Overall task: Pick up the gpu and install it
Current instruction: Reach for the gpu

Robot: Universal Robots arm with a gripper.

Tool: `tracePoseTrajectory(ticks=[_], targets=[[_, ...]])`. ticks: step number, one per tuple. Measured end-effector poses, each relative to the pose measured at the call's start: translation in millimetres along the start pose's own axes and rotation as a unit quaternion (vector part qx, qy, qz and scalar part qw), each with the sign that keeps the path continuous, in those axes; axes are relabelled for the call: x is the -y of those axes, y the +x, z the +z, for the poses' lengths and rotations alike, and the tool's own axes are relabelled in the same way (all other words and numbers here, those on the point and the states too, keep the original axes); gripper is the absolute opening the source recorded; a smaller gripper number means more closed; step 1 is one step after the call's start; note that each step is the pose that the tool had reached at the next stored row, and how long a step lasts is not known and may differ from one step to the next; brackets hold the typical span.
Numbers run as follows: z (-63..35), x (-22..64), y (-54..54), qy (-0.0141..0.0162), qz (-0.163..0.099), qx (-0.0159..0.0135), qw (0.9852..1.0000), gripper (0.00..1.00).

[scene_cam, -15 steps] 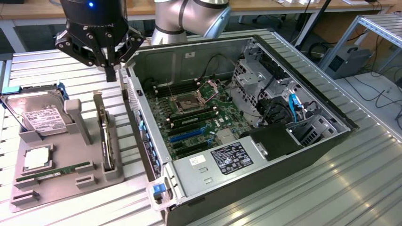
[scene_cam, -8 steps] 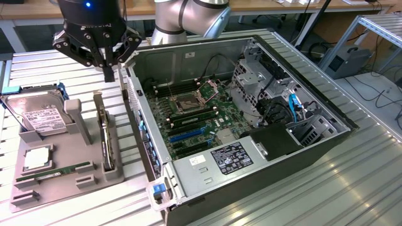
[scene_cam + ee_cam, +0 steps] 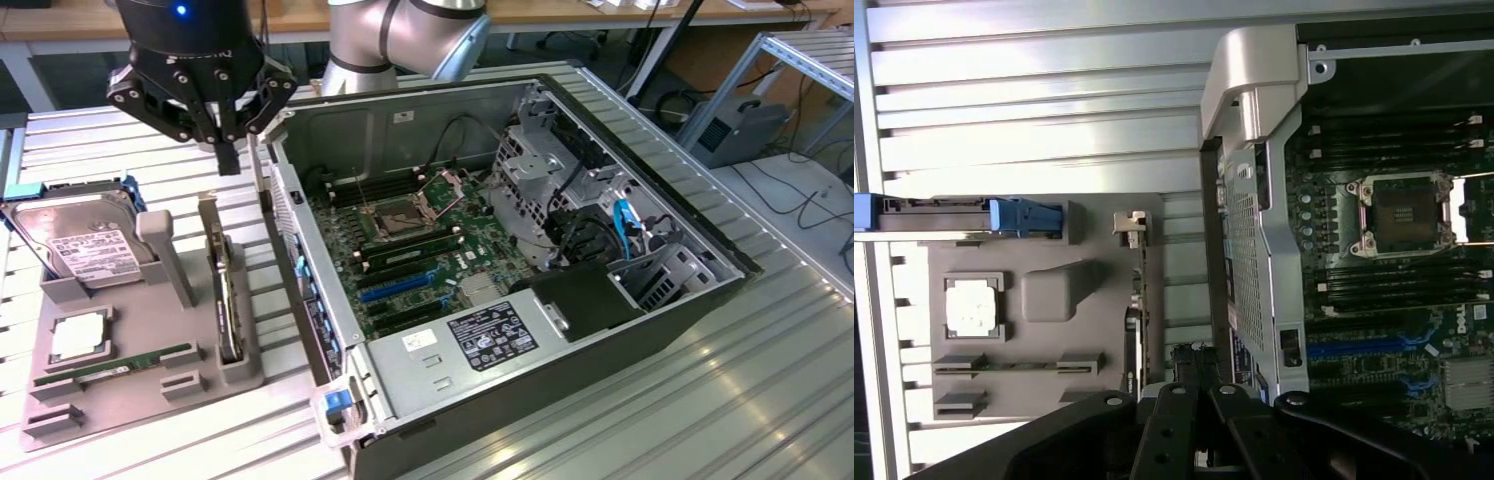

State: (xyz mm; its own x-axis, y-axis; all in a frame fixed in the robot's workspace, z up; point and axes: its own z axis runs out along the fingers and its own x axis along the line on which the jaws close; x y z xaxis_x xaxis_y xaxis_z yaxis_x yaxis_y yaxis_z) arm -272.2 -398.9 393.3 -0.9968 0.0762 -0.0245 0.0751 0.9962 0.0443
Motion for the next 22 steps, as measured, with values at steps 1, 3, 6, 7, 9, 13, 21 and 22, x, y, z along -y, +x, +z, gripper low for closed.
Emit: tracePoseTrajectory(ticks=[1,3,6,7,9,13,21,22], targets=[[0.0,0.0,0.3,0.0000,0.000,0.0000,1.0000,0.11],[0.0,0.1,0.9,0.0000,0.000,0.0000,1.0000,0.11],[-0.1,0.2,2.0,0.0000,0.000,0.0000,1.0000,0.11],[-0.1,0.2,2.6,0.0000,0.000,0.0000,1.0000,0.11],[-0.1,0.3,3.6,0.0000,0.000,0.0000,1.0000,0.11],[-0.2,0.4,5.6,0.0000,0.000,0.0000,1.0000,0.11],[-0.3,0.8,10.9,0.0000,0.000,0.0000,1.0000,0.11],[-0.3,0.9,11.7,0.0000,0.000,0.0000,1.0000,0.11]])
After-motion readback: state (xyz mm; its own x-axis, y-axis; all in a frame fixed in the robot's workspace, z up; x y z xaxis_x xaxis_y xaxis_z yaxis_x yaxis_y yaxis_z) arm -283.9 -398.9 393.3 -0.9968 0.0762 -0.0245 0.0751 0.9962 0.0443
